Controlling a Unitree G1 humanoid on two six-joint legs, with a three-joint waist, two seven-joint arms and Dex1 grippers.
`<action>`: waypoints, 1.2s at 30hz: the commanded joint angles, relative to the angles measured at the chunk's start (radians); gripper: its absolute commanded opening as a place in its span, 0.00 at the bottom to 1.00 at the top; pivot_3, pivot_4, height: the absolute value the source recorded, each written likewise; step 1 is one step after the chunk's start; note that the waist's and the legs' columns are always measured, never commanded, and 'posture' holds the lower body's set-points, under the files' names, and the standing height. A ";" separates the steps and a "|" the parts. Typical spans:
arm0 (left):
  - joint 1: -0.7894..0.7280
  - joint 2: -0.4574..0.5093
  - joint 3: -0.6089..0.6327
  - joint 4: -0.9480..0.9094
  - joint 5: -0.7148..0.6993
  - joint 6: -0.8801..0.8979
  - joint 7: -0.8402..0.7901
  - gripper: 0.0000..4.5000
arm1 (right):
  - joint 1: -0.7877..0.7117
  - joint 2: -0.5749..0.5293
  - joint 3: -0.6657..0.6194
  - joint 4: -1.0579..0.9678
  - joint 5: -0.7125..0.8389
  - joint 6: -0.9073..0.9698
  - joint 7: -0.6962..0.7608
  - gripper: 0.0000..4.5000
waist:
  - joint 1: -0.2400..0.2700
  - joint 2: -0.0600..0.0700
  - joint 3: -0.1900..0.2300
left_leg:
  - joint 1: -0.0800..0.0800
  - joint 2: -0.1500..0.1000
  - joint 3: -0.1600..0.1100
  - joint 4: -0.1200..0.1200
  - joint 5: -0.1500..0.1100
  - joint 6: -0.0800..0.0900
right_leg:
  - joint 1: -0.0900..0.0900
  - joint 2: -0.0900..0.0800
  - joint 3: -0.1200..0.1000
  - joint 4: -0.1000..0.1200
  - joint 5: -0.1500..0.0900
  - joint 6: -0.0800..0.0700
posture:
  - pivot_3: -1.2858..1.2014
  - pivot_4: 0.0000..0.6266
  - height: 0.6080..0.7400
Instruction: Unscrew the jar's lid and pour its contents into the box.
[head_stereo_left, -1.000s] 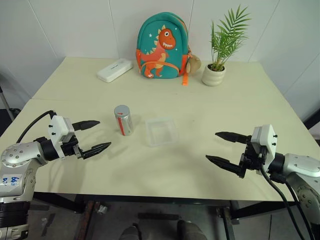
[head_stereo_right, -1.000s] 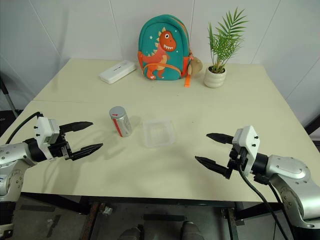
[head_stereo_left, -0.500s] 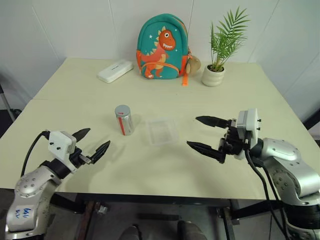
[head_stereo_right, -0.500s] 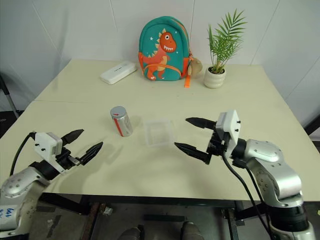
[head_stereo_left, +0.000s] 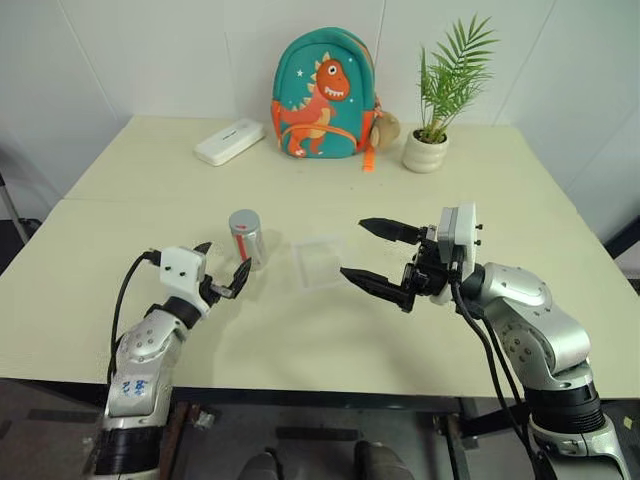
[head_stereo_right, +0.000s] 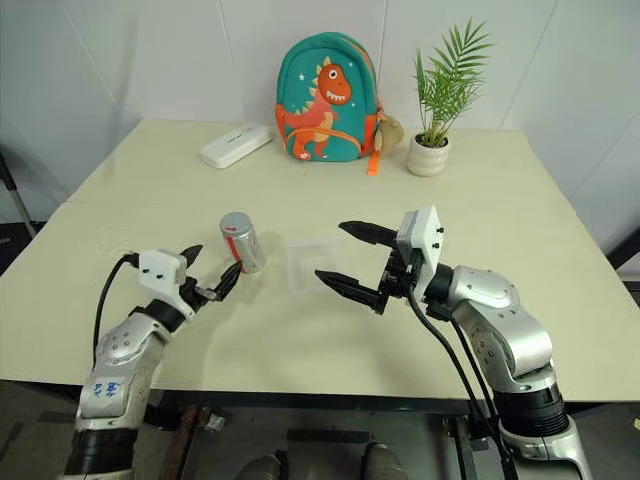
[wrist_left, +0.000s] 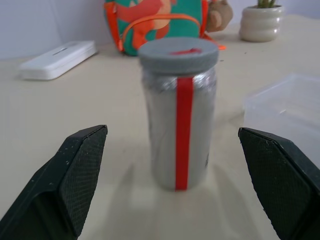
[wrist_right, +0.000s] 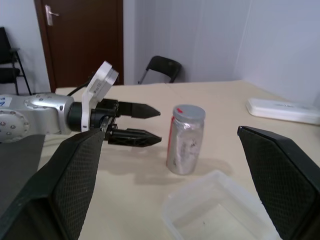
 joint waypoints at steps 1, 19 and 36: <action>-0.024 -0.023 -0.016 0.026 0.039 -0.044 0.045 1.00 | -0.005 -0.002 -0.006 -0.046 0.014 -0.008 0.005 1.00 | 0.000 0.000 0.000 | 0.000 0.000 0.000 0.000 0.000 0.000 | 0.000 0.001 0.000 0.000 0.004 0.007 | 0.52 0.24 1.00; -0.200 -0.020 -0.057 0.337 0.146 -0.216 0.087 1.00 | 0.022 0.015 -0.003 0.029 -0.021 -0.064 0.036 1.00 | 0.003 0.000 0.000 | -0.001 0.000 0.000 0.000 -0.001 -0.001 | -0.001 0.001 0.000 -0.001 0.005 0.008 | 0.52 0.24 1.00; -0.261 -0.042 -0.054 0.402 0.125 -0.260 0.077 0.52 | 0.058 0.043 0.007 0.034 -0.048 -0.077 0.023 1.00 | 0.003 0.000 0.000 | -0.001 0.000 0.000 0.000 -0.001 -0.001 | -0.001 0.001 0.000 -0.001 0.005 0.009 | 0.52 0.24 1.00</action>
